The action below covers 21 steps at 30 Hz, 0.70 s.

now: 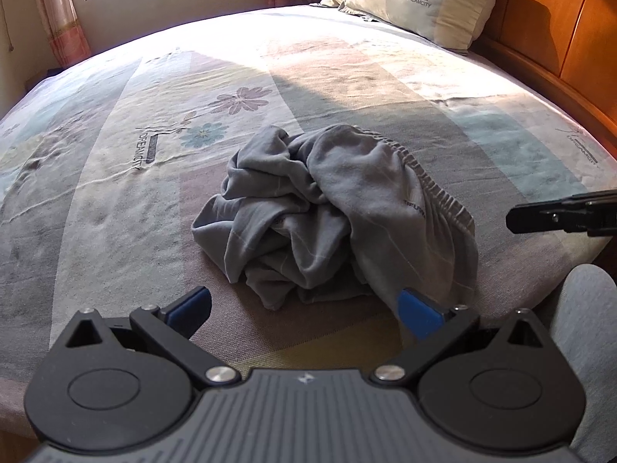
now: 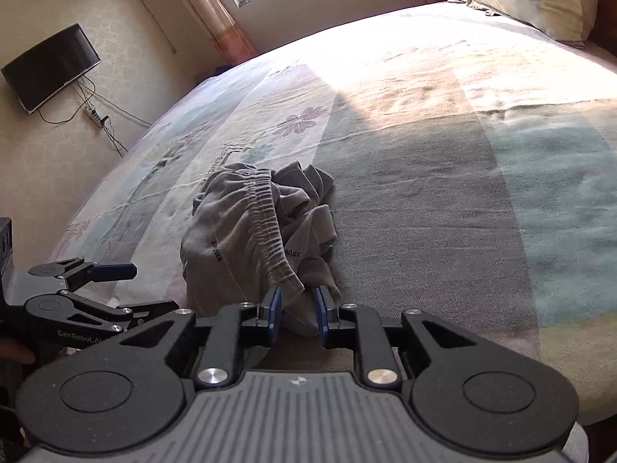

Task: Fold clothes
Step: 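Grasp the elastic waistband of the grey sweatpants with the right gripper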

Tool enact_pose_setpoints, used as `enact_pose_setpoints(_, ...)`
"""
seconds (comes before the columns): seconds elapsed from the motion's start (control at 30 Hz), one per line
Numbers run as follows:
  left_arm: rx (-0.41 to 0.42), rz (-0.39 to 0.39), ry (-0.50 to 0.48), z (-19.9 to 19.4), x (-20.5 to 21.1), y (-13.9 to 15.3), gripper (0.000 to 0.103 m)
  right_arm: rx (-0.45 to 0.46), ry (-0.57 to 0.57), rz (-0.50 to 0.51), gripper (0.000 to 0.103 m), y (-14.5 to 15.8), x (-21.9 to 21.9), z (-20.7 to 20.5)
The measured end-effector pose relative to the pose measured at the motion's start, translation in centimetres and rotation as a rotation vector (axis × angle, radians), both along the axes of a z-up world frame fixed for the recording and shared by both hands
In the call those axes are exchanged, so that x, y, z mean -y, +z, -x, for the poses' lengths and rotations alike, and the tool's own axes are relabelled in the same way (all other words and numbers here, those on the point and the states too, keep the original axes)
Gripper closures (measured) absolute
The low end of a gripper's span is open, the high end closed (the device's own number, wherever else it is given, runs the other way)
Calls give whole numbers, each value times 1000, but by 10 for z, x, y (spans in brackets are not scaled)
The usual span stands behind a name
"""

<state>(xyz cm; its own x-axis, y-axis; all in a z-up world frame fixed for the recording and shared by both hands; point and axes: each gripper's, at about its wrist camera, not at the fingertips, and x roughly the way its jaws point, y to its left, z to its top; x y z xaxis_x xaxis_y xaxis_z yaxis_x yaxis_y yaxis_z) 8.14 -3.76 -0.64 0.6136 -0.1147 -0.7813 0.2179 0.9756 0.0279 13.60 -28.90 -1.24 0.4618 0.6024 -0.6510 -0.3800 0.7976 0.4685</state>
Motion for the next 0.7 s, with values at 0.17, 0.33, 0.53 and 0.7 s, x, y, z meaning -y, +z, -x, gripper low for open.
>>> enact_pose_setpoints(0.17, 0, 2, 30, -6, -10, 0, 1, -57, 69, -89, 47, -10, -20, -35)
enact_pose_setpoints(0.33, 66, 0, 28, -13, -17, 11, 1, -113, 138, -179, 46, -19, -40, -70)
enact_pose_setpoints(0.53, 135, 21, -29, -45, -14, 29, 1, -105, 211, -223, 45, -17, -46, -60)
enact_pose_setpoints(0.7, 154, 20, -91, -69, 12, 29, 0, -79, 276, -212, 68, -13, -46, -31)
